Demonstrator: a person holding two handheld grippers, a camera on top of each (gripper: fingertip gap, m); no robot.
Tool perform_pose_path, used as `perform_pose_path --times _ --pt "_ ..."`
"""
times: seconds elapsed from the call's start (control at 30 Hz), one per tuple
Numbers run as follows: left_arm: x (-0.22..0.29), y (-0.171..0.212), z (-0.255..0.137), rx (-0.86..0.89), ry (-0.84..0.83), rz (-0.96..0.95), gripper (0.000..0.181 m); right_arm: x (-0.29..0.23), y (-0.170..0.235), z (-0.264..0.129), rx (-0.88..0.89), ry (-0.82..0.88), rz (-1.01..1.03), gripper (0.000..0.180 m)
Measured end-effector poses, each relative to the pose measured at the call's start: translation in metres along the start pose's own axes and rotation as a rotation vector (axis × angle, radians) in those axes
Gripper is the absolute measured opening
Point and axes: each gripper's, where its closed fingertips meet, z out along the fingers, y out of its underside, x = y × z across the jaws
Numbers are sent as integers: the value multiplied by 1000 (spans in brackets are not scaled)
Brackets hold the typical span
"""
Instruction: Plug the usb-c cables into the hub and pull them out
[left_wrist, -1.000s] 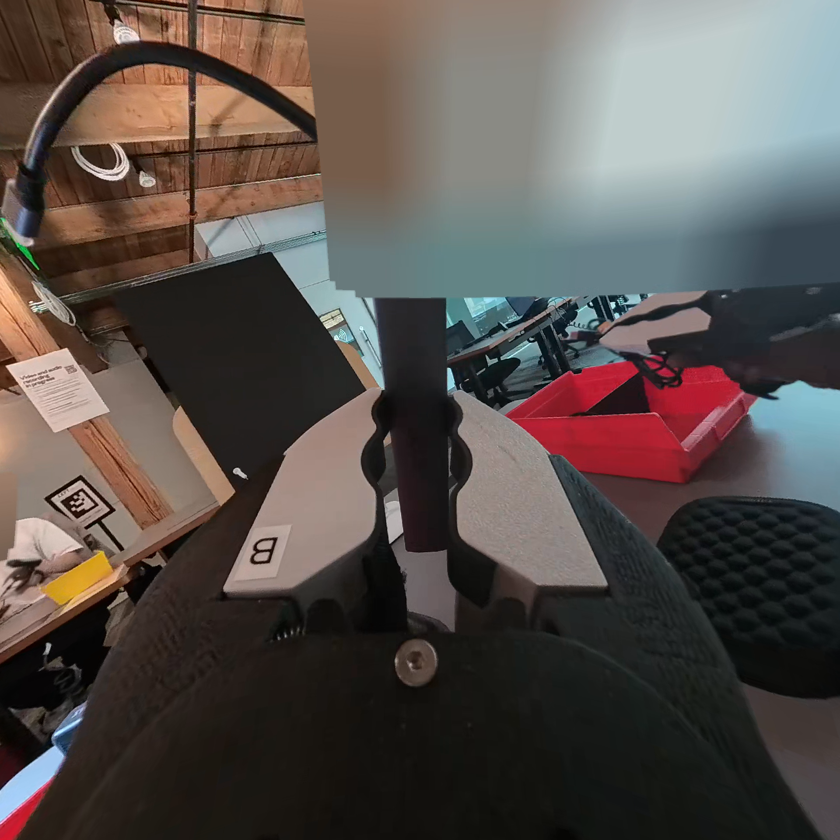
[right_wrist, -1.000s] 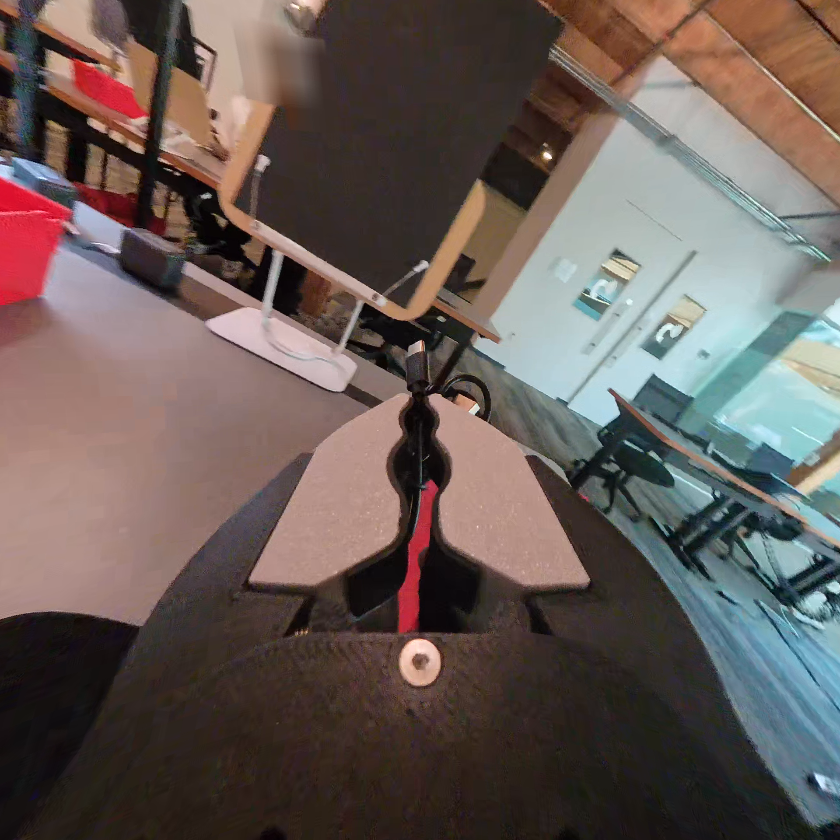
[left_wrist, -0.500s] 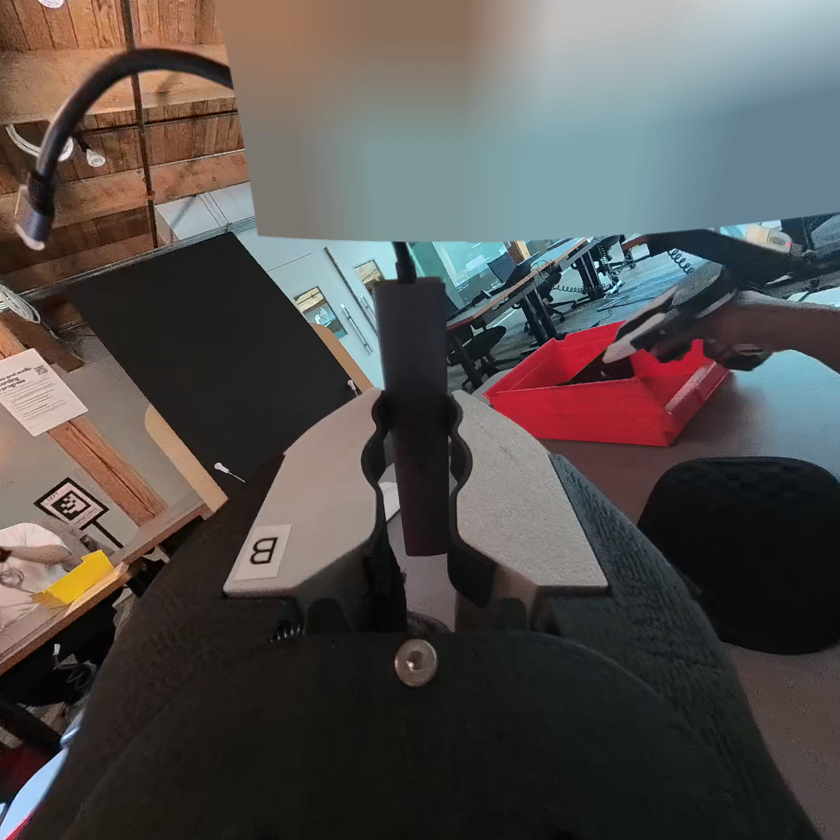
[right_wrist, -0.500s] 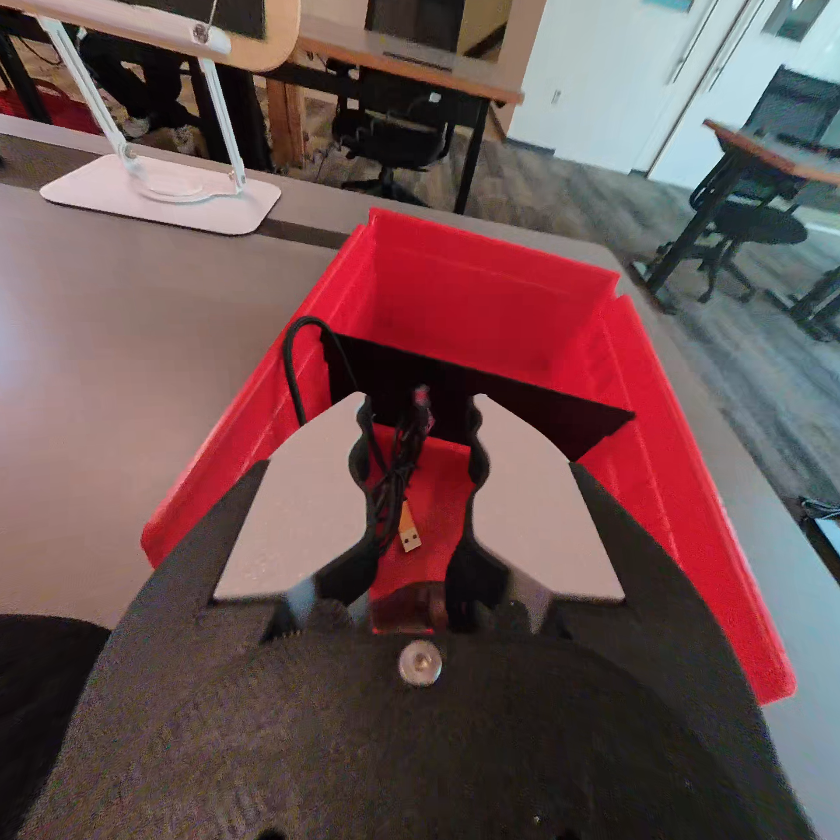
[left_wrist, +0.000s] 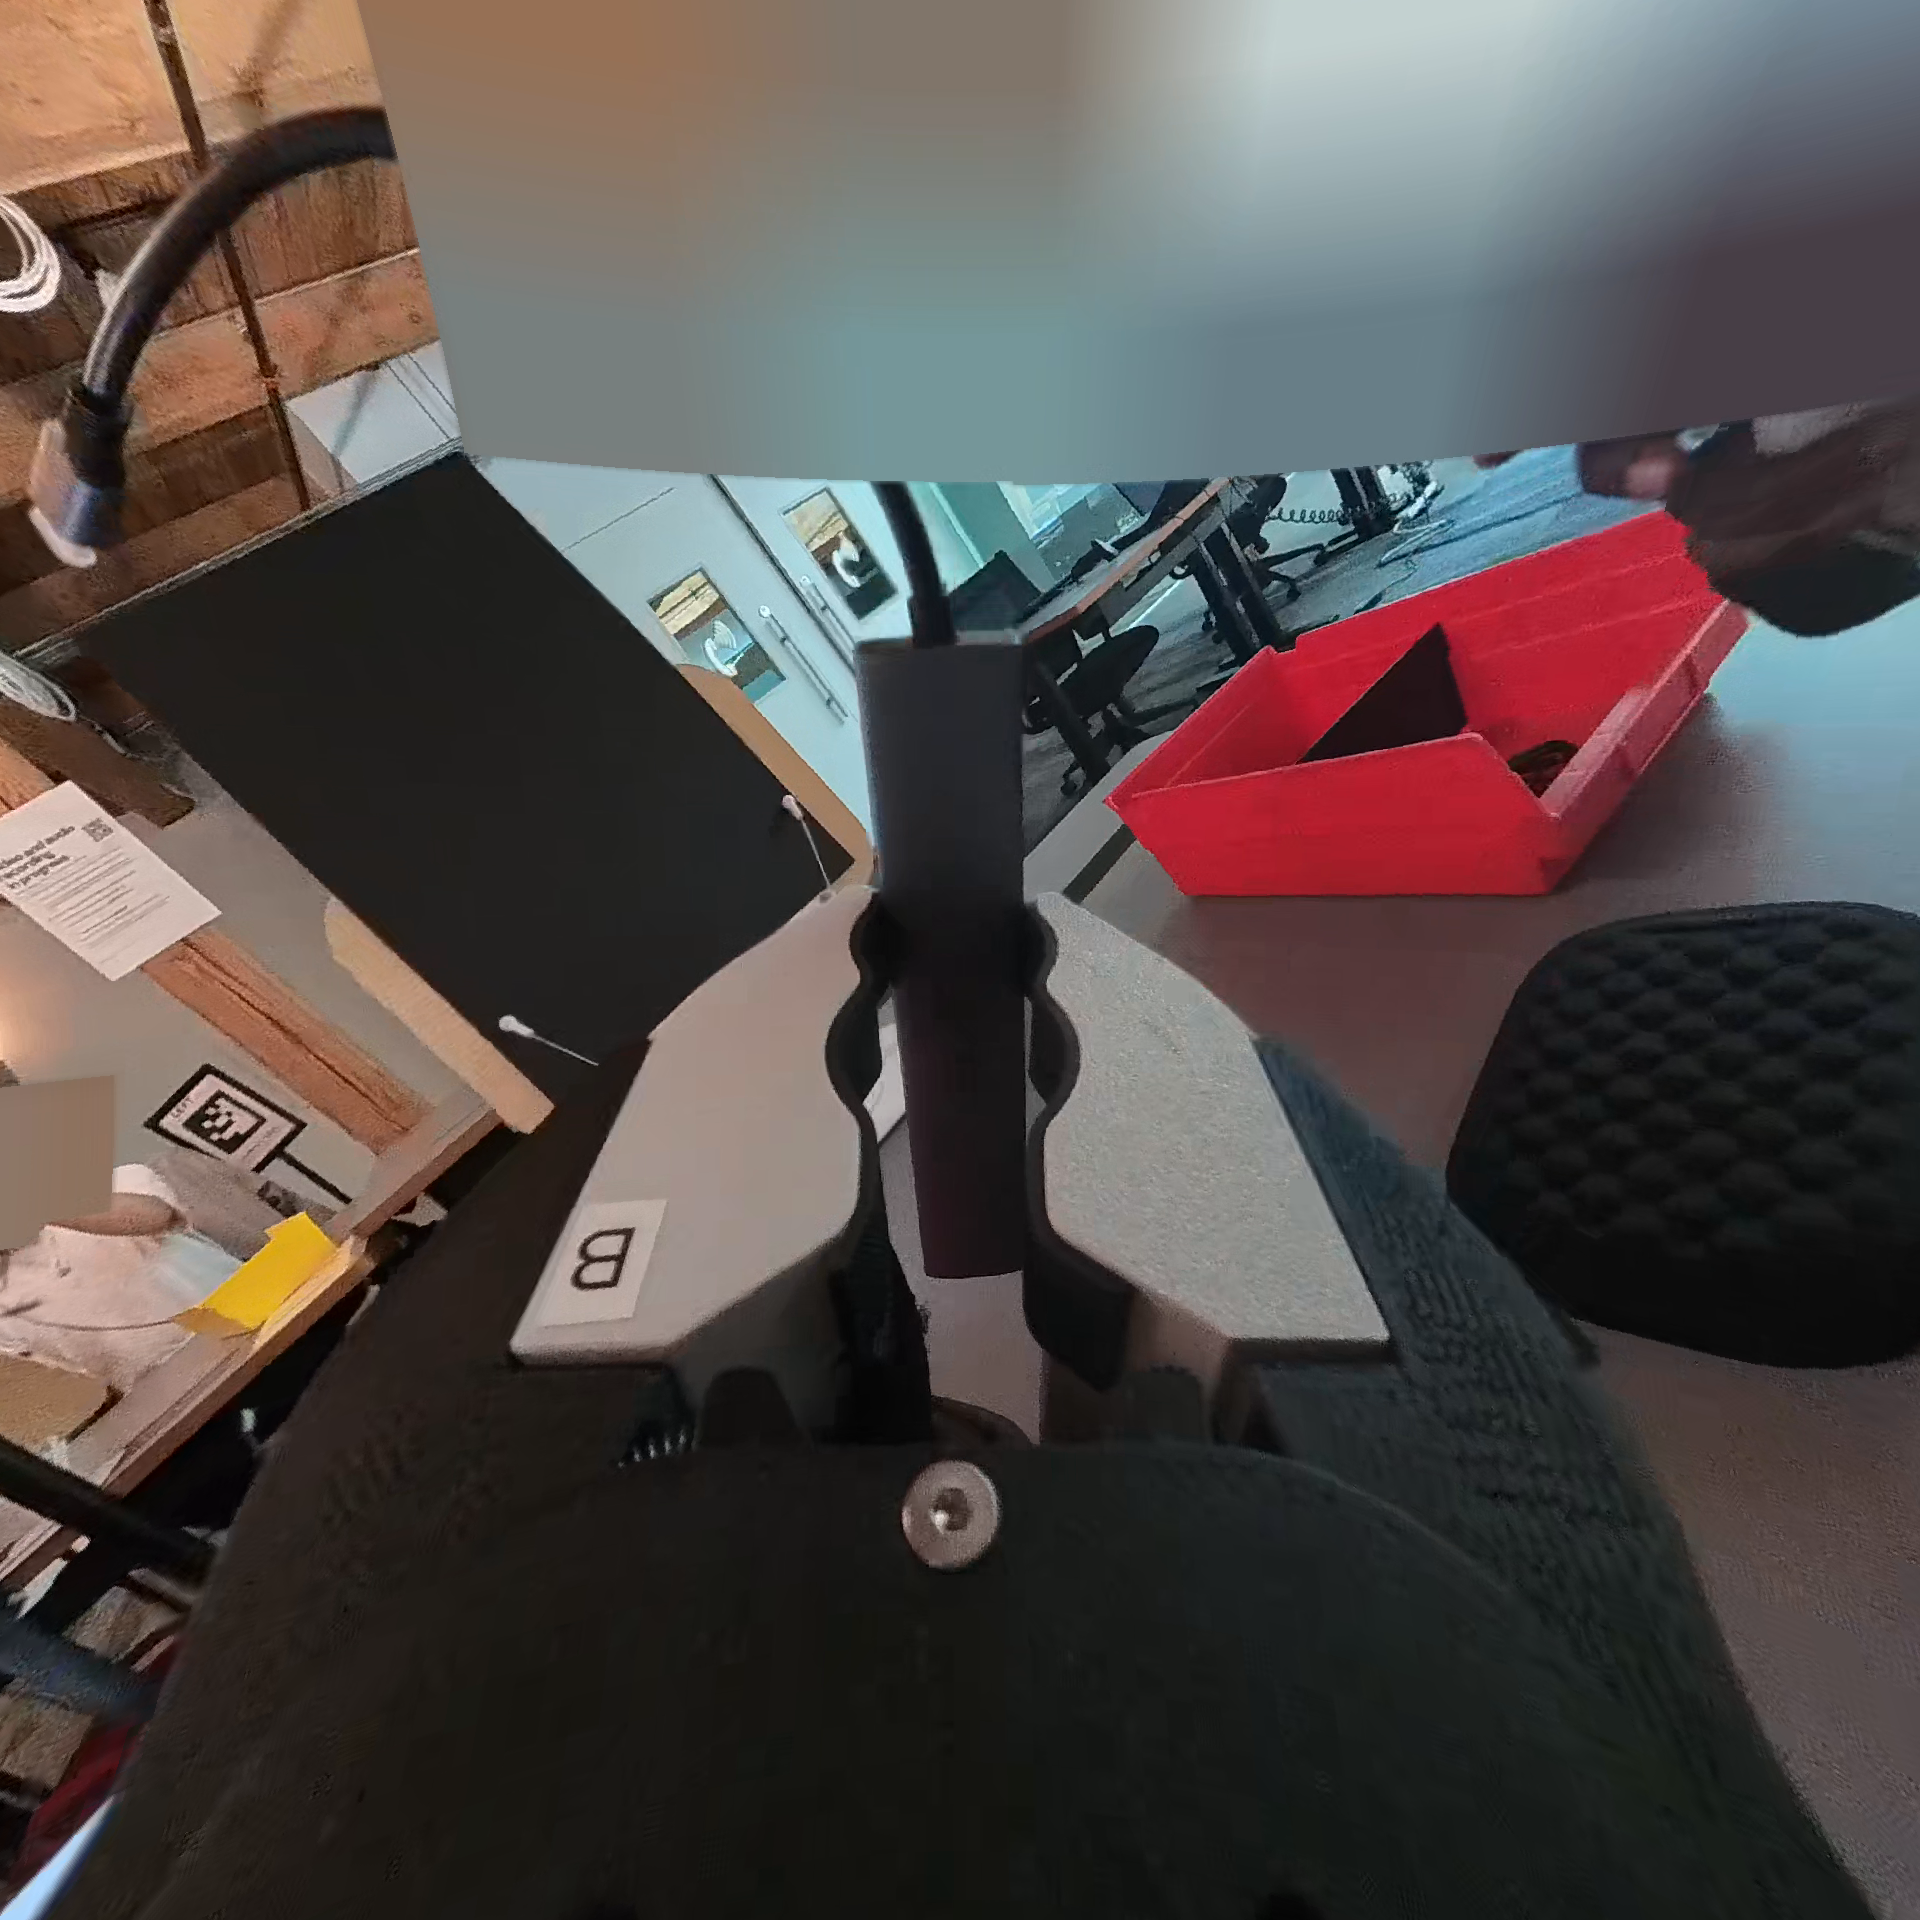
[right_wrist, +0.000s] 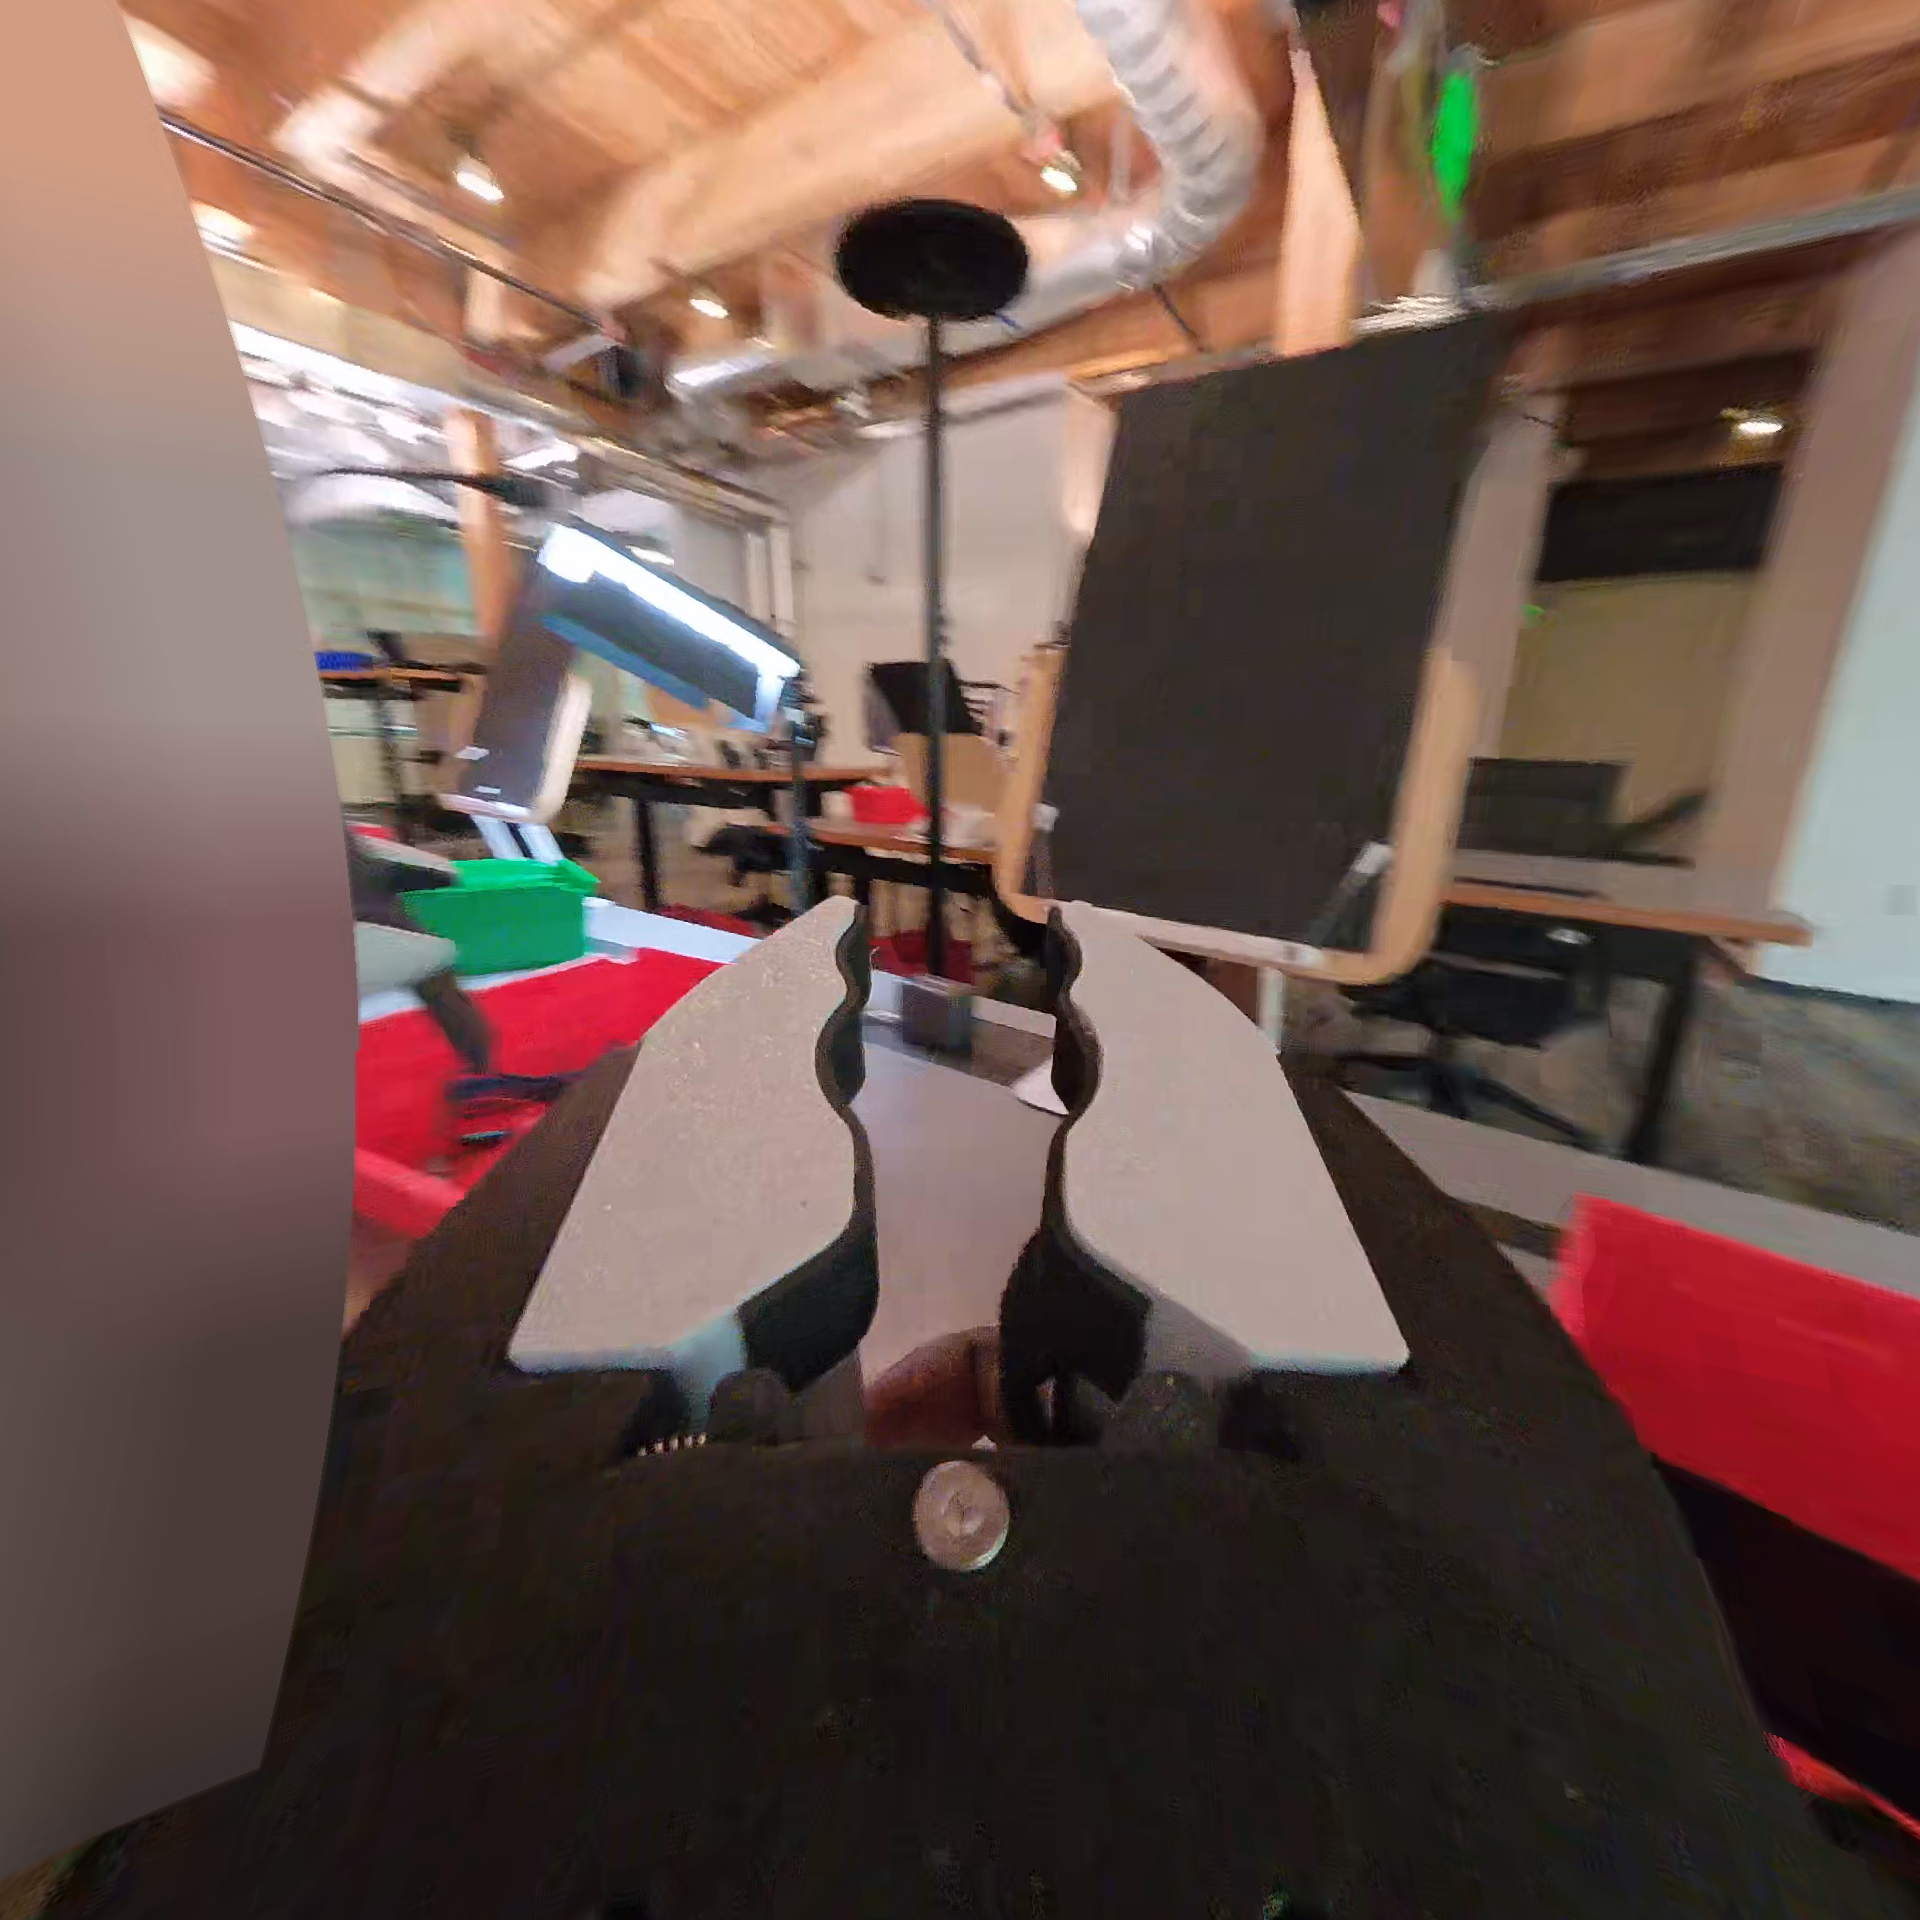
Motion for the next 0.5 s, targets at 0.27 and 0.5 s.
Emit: perform_pose_path --times 0.27,0.5 --pt "-33 50 -1 -338 -233 130 24 -134 44 38 -281 -110 -566 34" --pt "-23 38 -1 -259 -150 142 24 -182 63 46 -257 -332 -511 35"
